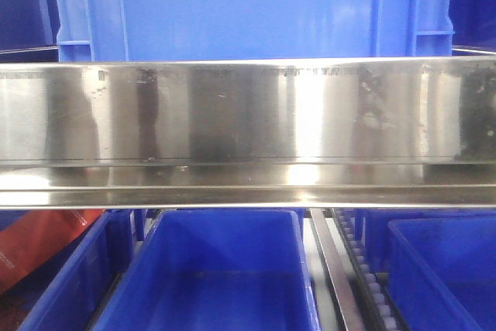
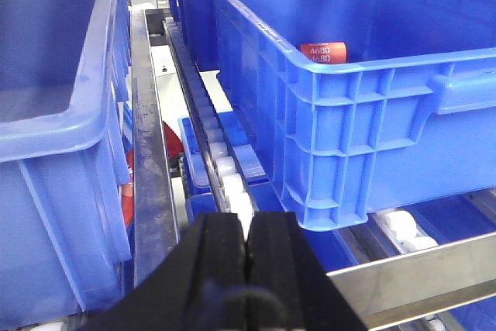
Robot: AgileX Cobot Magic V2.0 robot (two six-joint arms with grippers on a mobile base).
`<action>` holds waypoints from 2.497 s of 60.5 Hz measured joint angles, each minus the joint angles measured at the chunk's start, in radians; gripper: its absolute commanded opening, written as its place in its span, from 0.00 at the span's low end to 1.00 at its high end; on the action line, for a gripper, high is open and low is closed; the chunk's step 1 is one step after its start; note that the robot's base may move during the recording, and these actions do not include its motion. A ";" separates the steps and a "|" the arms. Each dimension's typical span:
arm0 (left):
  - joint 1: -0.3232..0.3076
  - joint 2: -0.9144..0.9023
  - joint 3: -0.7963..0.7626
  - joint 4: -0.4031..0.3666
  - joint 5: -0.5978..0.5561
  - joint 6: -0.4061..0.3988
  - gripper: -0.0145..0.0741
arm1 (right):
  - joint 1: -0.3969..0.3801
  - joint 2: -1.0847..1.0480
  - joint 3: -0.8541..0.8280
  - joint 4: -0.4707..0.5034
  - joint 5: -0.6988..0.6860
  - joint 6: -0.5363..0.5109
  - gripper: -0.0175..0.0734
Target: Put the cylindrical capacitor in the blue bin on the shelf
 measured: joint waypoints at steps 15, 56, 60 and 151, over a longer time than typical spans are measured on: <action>0.000 0.000 0.000 0.000 0.000 0.000 0.04 | 0.001 0.226 -0.087 0.003 0.033 -0.002 0.29; 0.000 0.000 0.000 0.000 0.000 0.000 0.04 | -0.007 0.165 -0.093 0.005 0.050 -0.002 0.24; 0.000 0.000 0.000 0.000 0.000 0.000 0.04 | -0.021 0.124 -0.093 0.007 0.050 -0.002 0.14; 0.000 0.000 0.002 0.034 0.000 0.000 0.04 | -0.180 -1.082 1.175 0.007 -0.494 0.019 0.03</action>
